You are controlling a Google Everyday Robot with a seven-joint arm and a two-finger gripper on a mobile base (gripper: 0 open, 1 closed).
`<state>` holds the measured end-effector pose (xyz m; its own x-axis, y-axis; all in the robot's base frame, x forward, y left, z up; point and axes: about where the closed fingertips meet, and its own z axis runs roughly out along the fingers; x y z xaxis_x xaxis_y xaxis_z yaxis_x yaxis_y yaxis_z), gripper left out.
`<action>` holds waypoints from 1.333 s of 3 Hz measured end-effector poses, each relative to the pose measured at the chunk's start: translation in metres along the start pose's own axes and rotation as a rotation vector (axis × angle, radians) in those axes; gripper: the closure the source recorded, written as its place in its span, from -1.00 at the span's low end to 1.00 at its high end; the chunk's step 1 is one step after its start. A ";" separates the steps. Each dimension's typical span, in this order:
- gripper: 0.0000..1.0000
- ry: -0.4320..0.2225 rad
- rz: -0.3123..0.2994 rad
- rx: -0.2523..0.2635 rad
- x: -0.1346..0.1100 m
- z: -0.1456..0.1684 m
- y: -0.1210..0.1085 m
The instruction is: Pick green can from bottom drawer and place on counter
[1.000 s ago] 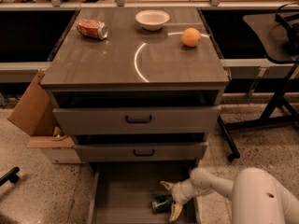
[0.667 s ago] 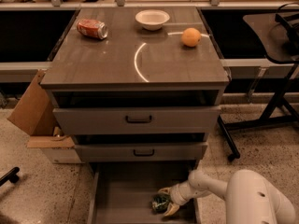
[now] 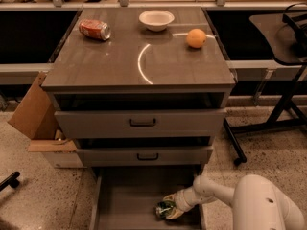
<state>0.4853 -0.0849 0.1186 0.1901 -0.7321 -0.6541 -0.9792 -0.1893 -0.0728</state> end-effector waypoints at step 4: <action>1.00 0.069 -0.268 0.116 -0.069 -0.211 -0.038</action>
Offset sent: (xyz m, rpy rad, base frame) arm 0.0272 -0.0647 0.1732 0.1112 -0.2136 0.0884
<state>0.5241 -0.1654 0.3257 0.4434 -0.7098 -0.5474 -0.8942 -0.3085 -0.3244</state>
